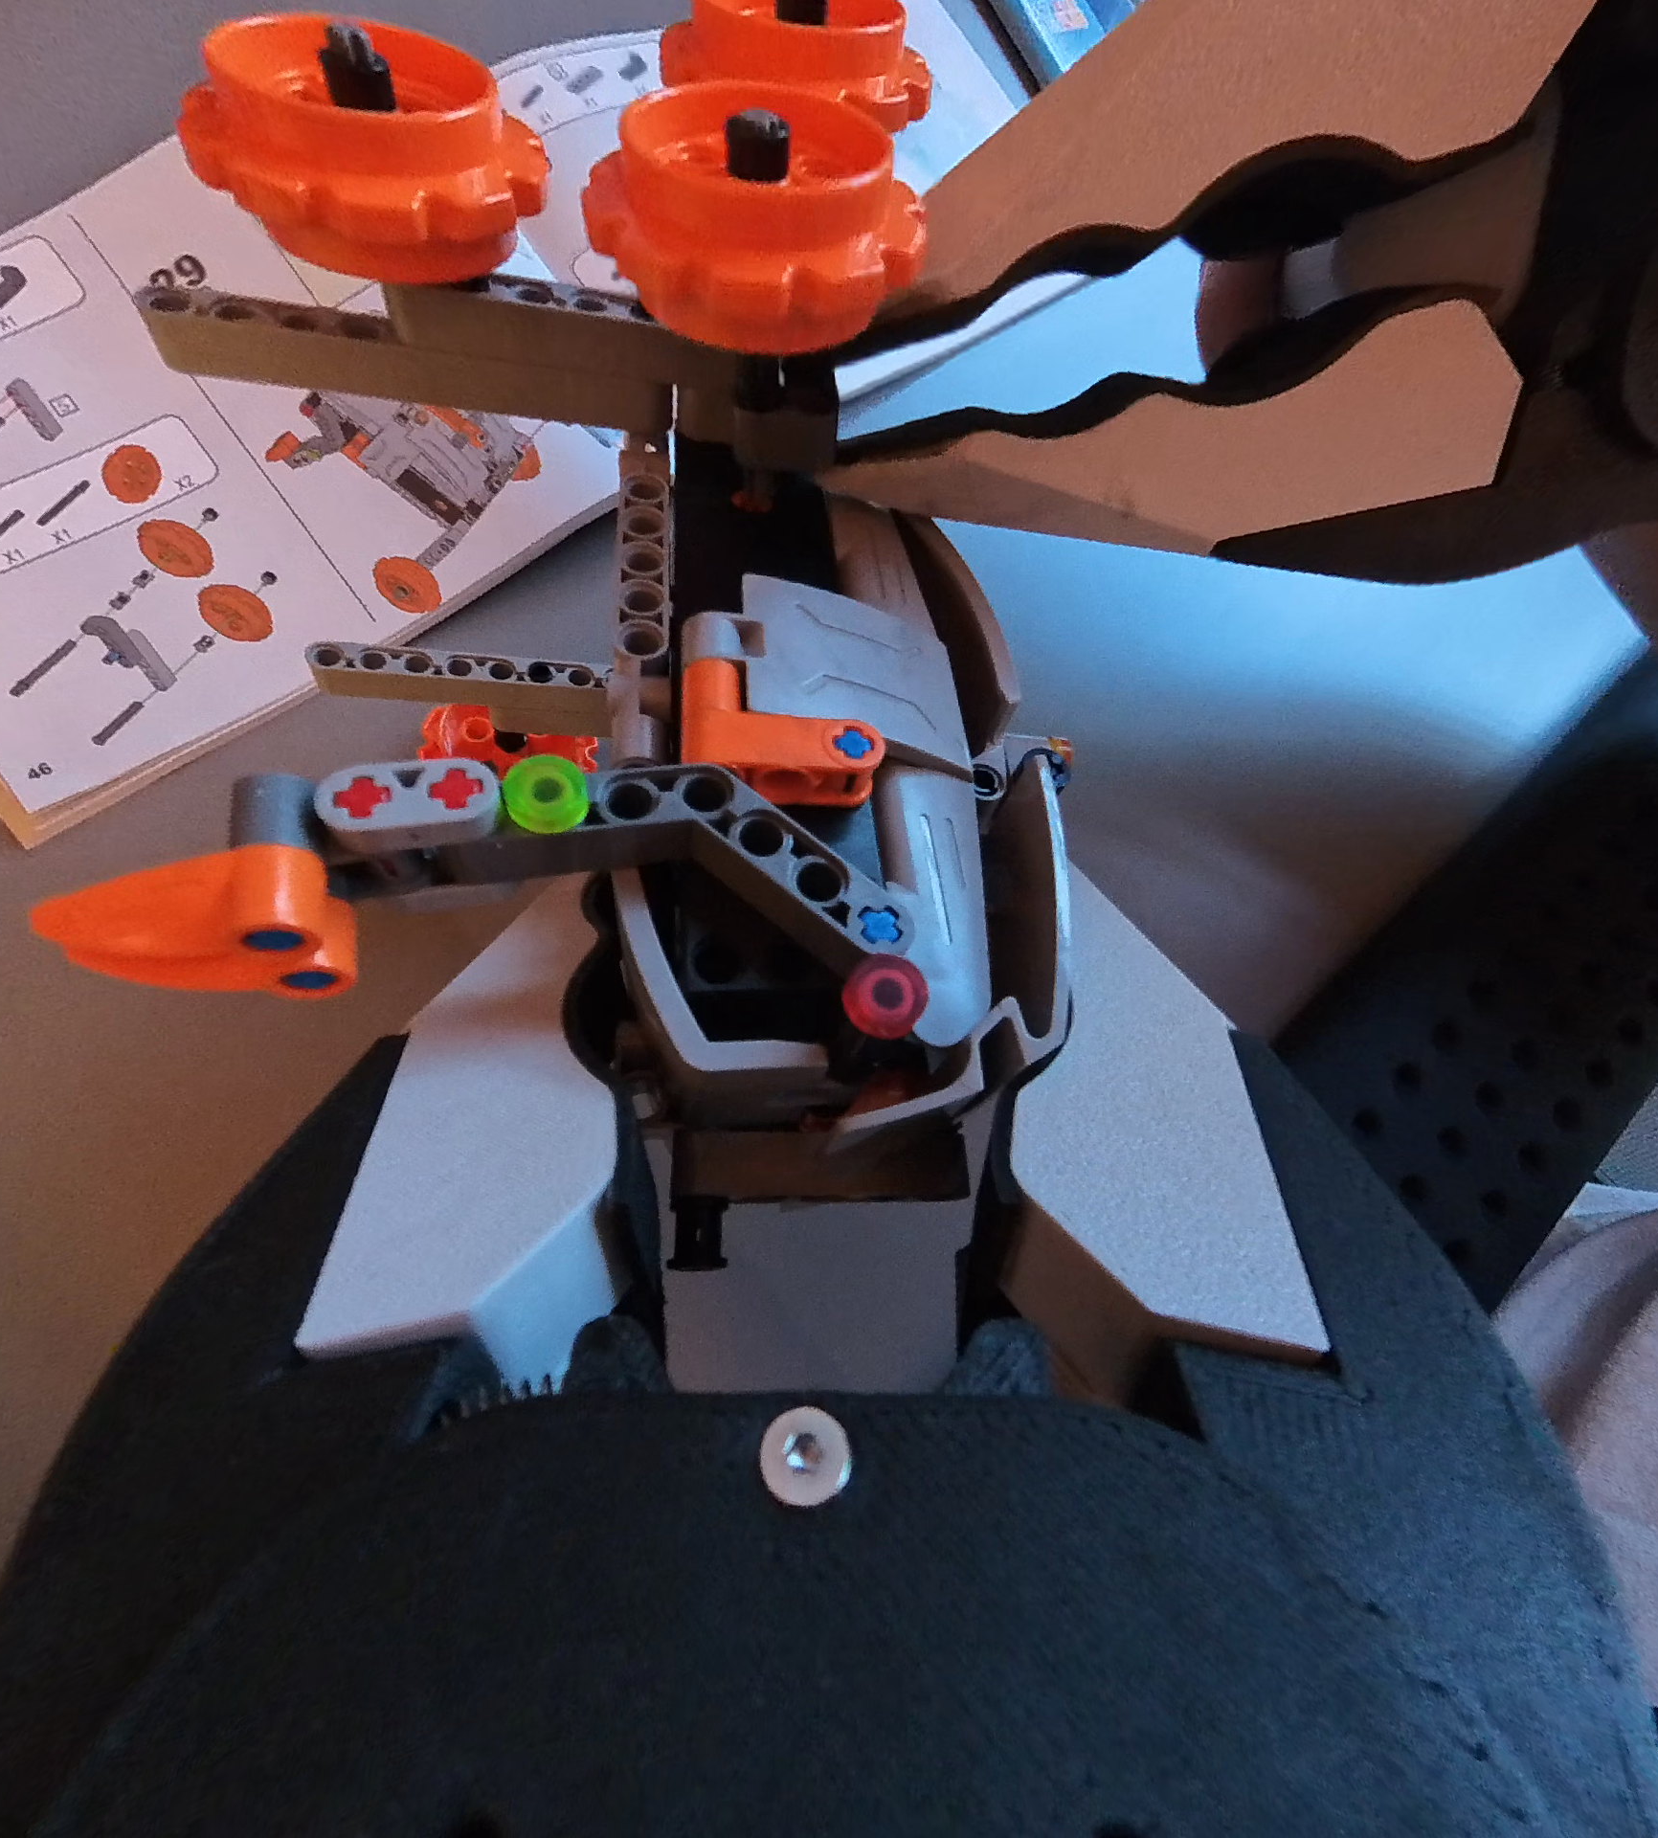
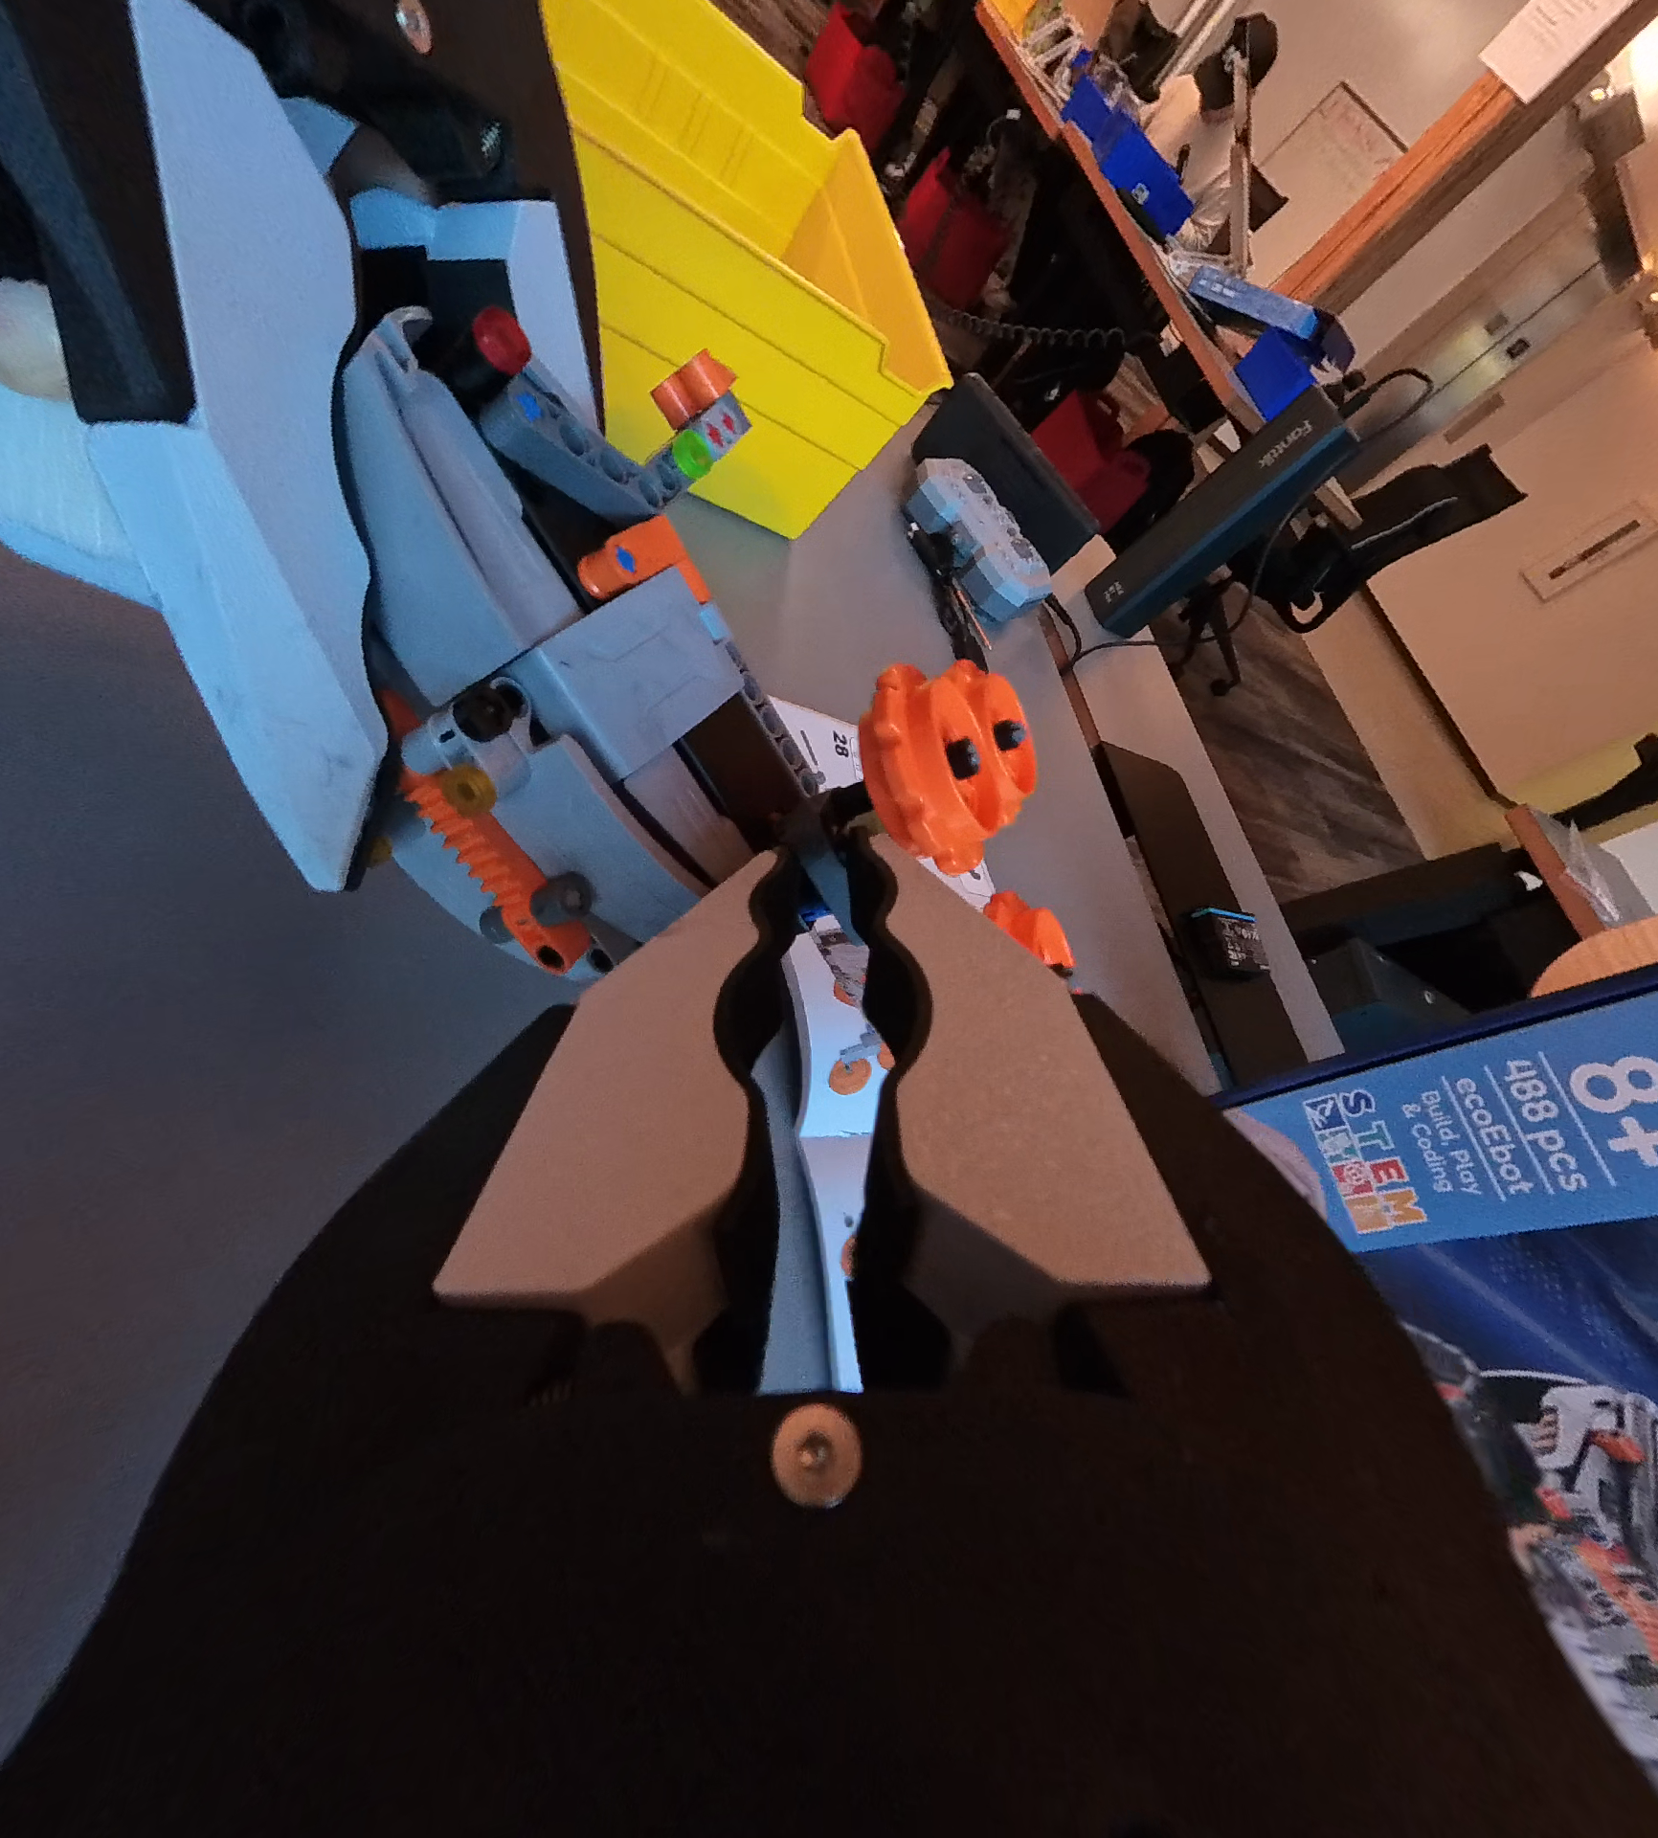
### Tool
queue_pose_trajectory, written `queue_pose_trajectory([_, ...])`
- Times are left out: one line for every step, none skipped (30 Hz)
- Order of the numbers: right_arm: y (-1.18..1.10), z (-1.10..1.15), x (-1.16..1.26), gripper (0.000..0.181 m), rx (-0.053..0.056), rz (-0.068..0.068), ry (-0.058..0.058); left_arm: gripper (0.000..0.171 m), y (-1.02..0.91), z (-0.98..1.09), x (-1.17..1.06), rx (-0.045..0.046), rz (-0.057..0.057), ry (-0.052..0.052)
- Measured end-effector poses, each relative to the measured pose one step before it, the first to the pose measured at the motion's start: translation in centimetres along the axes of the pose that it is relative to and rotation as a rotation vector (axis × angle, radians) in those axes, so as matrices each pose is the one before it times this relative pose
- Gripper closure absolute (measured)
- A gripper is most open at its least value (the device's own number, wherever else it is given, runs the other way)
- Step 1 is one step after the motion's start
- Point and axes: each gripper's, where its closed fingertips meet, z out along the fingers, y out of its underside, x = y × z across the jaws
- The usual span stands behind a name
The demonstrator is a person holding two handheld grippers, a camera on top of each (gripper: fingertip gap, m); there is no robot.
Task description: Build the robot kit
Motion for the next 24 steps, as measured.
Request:
queue_pose_trajectory([-0.020,0.048,-0.008,0.171,-0.0005,0.0165,0.0067,0.094,0.020,-0.007,-0.028,0.00012,-0.0006,-0.0017])
queue_pose_trajectory([0.021,-0.010,0.008,0.171,-0.0014,-0.0015,0.0073,0.094,0.016,-0.002,-0.017,0.00006,0.0007,-0.0007])
queue_pose_trajectory([0.028,0.006,0.068,0.171,-0.0047,-0.0053,0.0115,0.094,0.007,0.019,0.003,-0.00008,0.0012,-0.0015])
queue_pose_trajectory([0.015,0.019,0.031,0.171,-0.0066,-0.0054,0.0100,0.094,0.015,0.018,0.018,-0.00167,0.0031,-0.0046])
queue_pose_trajectory([0.022,-0.001,-0.013,0.171,-0.0054,-0.0050,0.0035,0.094,0.032,0.026,-0.007,-0.00212,0.0035,-0.0048])
queue_pose_trajectory([0.043,-0.047,-0.055,0.171,-0.0010,-0.0095,-0.0023,0.094,0.024,0.025,0.016,-0.00083,0.0042,-0.0029])
queue_pose_trajectory([0.027,-0.087,-0.071,0.171,0.0043,-0.0153,-0.0058,0.094,0.028,0.036,0.005,-0.00048,0.0035,-0.0017])
queue_pose_trajectory([0.013,-0.060,-0.076,0.171,0.0065,-0.0072,-0.0064,0.094,0.030,0.010,0.009,-0.00033,0.0026,-0.0029])
queue_pose_trajectory([0.000,-0.037,-0.062,0.171,0.0039,-0.0039,-0.0061,0.094,0.032,0.027,0.012,-0.00025,0.0026,-0.0039])
queue_pose_trajectory([-0.002,-0.038,-0.044,0.171,0.0030,-0.0148,-0.0057,0.094,0.015,0.028,0.020,0.00115,0.0016,-0.0025])
queue_pose_trajectory([0.013,-0.008,-0.016,0.171,0.0026,-0.0142,-0.0030,0.094,0.003,0.009,0.001,0.00159,0.0002,-0.0012])
queue_pose_trajectory([-0.021,0.002,-0.017,0.171,0.0021,-0.0143,-0.0039,0.094,0.023,0.005,0.007,0.00182,0.0004,-0.0011])
queue_pose_trajectory([-0.029,0.014,-0.003,0.171,0.0002,-0.0103,-0.0038,0.094,0.007,0.002,-0.004,0.00259,-0.0017,0.0000])
queue_pose_trajectory([-0.018,0.056,0.021,0.171,-0.0034,-0.0029,-0.0003,0.094,-0.007,-0.009,-0.013,0.00290,-0.0044,-0.0001])
queue_pose_trajectory([-0.022,0.050,0.014,0.171,-0.0063,-0.0076,0.0007,0.094,-0.003,-0.007,-0.040,0.00186,-0.0026,-0.0012])
queue_pose_trajectory([0.015,0.029,0.004,0.171,-0.0068,-0.0167,0.0025,0.094,-0.005,0.006,-0.033,0.00106,-0.0012,-0.0014])
queue_pose_trajectory([0.017,0.027,0.014,0.171,-0.0066,-0.0097,0.0019,0.094,-0.015,0.025,-0.012,0.00132,-0.0012,-0.0027])
queue_pose_trajectory([0.018,0.013,0.007,0.171,-0.0043,0.0070,-0.0023,0.094,-0.002,0.021,-0.005,0.00183,0.0001,-0.0042])
queue_pose_trajectory([0.020,0.001,-0.014,0.171,-0.0008,0.0154,-0.0062,0.094,-0.004,0.039,0.001,0.00324,-0.0002,-0.0031])
queue_pose_trajectory([0.013,-0.009,-0.041,0.171,-0.0019,0.0149,-0.0092,0.094,0.004,0.024,-0.010,0.00363,0.0006,-0.0020])
queue_pose_trajectory([-0.002,-0.028,-0.080,0.171,-0.0022,0.0026,-0.0081,0.094,0.031,0.009,0.003,0.00304,0.0020,-0.0019])
queue_pose_trajectory([-0.013,-0.021,-0.080,0.171,-0.0013,-0.0076,-0.0066,0.094,0.035,-0.001,0.006,0.00332,0.0009,-0.0013])
queue_pose_trajectory([-0.039,-0.001,-0.048,0.171,0.0004,-0.0021,-0.0040,0.094,0.029,0.005,-0.006,0.00401,-0.0002,-0.0006])
queue_pose_trajectory([-0.038,0.004,-0.021,0.171,0.0007,0.0046,-0.0050,0.094,0.016,-0.006,-0.004,0.00421,-0.0014,0.0008])
